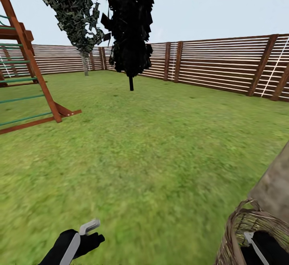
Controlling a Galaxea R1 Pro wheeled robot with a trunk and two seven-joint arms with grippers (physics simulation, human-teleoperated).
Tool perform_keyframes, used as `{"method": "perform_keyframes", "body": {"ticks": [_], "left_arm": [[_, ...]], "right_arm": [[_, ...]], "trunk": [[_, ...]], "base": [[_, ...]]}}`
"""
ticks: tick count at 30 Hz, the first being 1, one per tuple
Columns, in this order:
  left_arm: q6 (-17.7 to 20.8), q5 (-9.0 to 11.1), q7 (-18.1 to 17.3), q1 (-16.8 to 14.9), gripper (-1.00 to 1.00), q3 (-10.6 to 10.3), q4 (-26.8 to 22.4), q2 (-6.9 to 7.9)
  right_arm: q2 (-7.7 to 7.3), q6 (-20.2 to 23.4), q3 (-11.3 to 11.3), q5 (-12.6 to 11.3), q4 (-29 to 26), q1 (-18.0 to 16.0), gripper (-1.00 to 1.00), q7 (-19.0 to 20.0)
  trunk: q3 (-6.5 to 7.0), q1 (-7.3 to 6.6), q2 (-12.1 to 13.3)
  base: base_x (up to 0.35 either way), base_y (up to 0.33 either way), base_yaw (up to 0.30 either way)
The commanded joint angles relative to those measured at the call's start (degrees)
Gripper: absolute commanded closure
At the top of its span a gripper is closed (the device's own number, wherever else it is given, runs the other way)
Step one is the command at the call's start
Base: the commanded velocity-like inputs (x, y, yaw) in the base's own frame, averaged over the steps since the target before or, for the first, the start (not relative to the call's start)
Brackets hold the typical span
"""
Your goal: Take the three Easter eggs out of the wicker basket on the lawn in the garden, then place them on the lawn next to a single tree (choose any tree) so that all three eggs are next to the same tree and none are left in the basket.
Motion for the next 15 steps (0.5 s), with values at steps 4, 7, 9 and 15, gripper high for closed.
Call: {"method": "perform_keyframes", "body": {"ticks": [4, 7, 9, 15], "left_arm": [[0.27, 0.53, 0.48, -0.01, -1.0, 0.01, -0.13, -0.31], [0.26, 0.51, 0.48, -0.01, -1.0, 0.01, -0.11, -0.68], [0.22, 0.45, 0.48, -0.02, -1.0, 0.01, -0.08, -0.78], [0.19, 0.44, 0.53, -0.01, -1.0, 0.01, -0.05, -1.12]], "right_arm": [[0.93, 0.23, -0.21, 0.88, 0.04, 0.01, -1.0, 0.37], [1.2, 0.23, -0.21, 0.92, 0.04, -0.01, -1.0, 0.34], [1.21, 0.23, -0.21, 0.94, 0.04, 0.0, -1.0, 0.35], [1.21, 0.23, -0.21, 0.91, 0.04, 0.0, 1.0, 0.35]], "trunk": [[-0.95, 0.09, -0.08], [-1.62, 0.17, -0.12], [-1.84, 0.19, -0.13], [-1.84, 0.19, -0.13]], "base": [[0.0, 0.0, 0.0], [0.0, 0.0, 0.0], [0.0, 0.0, 0.0], [0.0, 0.0, 0.0]]}}
